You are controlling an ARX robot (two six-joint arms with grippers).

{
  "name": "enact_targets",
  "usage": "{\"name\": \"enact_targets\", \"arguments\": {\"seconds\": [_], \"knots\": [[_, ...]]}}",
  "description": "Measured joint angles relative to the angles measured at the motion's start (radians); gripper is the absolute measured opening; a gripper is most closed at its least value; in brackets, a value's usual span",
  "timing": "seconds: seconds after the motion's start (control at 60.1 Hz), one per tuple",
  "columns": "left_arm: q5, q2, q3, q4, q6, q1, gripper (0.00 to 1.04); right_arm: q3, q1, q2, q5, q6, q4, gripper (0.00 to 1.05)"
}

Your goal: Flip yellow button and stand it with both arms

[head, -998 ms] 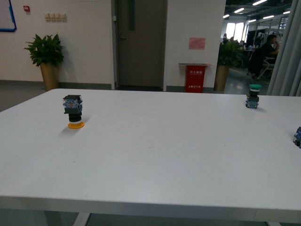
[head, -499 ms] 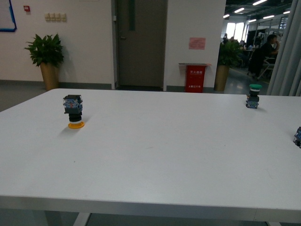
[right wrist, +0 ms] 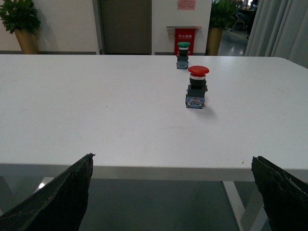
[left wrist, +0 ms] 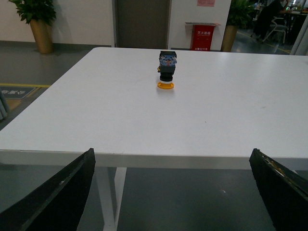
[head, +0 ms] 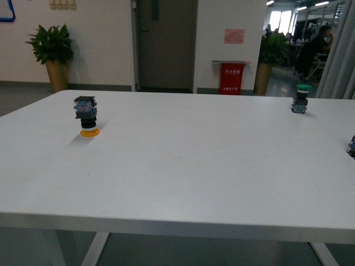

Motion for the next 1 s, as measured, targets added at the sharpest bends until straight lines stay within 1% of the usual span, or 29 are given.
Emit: {"name": "enact_targets", "arguments": {"seconds": [0.067, 0.116, 0.15, 0.166, 0.2, 0.283, 0.366, 0.466, 0.532, 0.599, 0.682, 0.765, 0.964, 0.998], "knots": [[-0.013, 0.015, 0.007, -0.024, 0.005, -0.002, 0.99, 0.0, 0.0, 0.0, 0.0, 0.0, 0.0, 0.98], [-0.056, 0.093, 0.069, -0.183, 0.027, -0.003, 0.99, 0.0, 0.0, 0.0, 0.0, 0.0, 0.0, 0.98], [-0.058, 0.216, 0.137, -0.285, 0.048, 0.006, 0.99, 0.0, 0.0, 0.0, 0.0, 0.0, 0.0, 0.98], [-0.053, 0.264, 0.156, -0.287, 0.054, 0.014, 0.99, 0.0, 0.0, -0.001, 0.0, 0.0, 0.0, 0.98], [-0.039, 0.331, 0.179, -0.27, 0.063, 0.029, 0.99, 0.0, 0.0, -0.001, 0.0, 0.0, 0.0, 0.98], [-0.034, 0.56, 0.282, -0.037, 0.116, 0.067, 0.99, 0.0, 0.0, -0.001, 0.0, 0.0, 0.0, 0.98], [-0.021, 0.739, 0.386, 0.121, 0.132, 0.08, 0.99, 0.0, 0.0, -0.001, 0.003, 0.0, 0.0, 0.98], [-0.031, 0.949, 0.529, 0.226, 0.149, 0.077, 0.99, 0.0, 0.0, -0.001, 0.003, 0.0, 0.0, 0.98], [-0.015, 1.1, 0.641, 0.216, 0.148, 0.074, 0.99, 0.0, 0.0, -0.001, 0.003, 0.0, 0.0, 0.98], [-0.039, 1.237, 0.745, 0.211, 0.161, 0.052, 0.99, 0.0, 0.0, -0.001, 0.003, 0.0, 0.0, 0.98], [-0.026, 1.387, 0.898, 0.141, 0.159, 0.026, 0.99, 0.0, 0.0, -0.001, 0.003, 0.0, 0.0, 0.98], [-0.053, 1.493, 1.023, 0.1, 0.163, 0.0, 0.99, 0.0, 0.0, -0.001, 0.003, 0.0, 0.0, 0.98], [-0.051, 1.696, 1.32, -0.03, 0.149, -0.045, 0.99, 0.0, 0.0, -0.001, 0.003, 0.0, 0.0, 0.98], [-0.068, 1.741, 1.38, -0.06, 0.148, -0.051, 0.99, 0.0, 0.0, -0.001, 0.003, 0.0, 0.0, 0.98]]}}
